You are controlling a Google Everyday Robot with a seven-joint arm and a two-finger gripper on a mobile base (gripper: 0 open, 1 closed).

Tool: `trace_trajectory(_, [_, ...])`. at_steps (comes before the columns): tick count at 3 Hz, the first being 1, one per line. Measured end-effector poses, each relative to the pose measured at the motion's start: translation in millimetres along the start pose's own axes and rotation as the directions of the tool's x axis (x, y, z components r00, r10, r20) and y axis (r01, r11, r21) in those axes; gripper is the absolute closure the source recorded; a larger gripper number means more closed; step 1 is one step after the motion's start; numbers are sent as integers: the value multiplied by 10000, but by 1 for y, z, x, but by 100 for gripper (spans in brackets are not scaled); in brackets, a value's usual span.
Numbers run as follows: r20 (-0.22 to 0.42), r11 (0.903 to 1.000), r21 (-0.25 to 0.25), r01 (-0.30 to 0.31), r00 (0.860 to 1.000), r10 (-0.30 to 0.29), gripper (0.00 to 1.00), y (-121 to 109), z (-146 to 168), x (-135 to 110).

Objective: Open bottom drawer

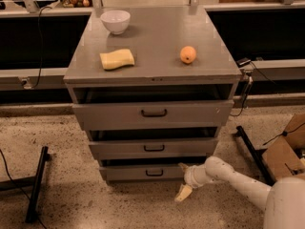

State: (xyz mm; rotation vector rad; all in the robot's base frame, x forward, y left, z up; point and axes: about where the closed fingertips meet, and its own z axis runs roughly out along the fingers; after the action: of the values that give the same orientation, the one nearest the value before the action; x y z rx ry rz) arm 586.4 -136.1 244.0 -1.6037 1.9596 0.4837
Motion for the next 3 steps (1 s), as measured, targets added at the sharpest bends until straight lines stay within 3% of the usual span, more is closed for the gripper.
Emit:
trace_trajectory(1, [167,9991,398,119,9998,-126,0,-18,11,9])
trace_trajectory(2, [-88,9958,834,375,9993,-369,0,-39,17,12])
trace_trajectory(3, [-71,9968,761,244,9997,-239,0,-52,31,18])
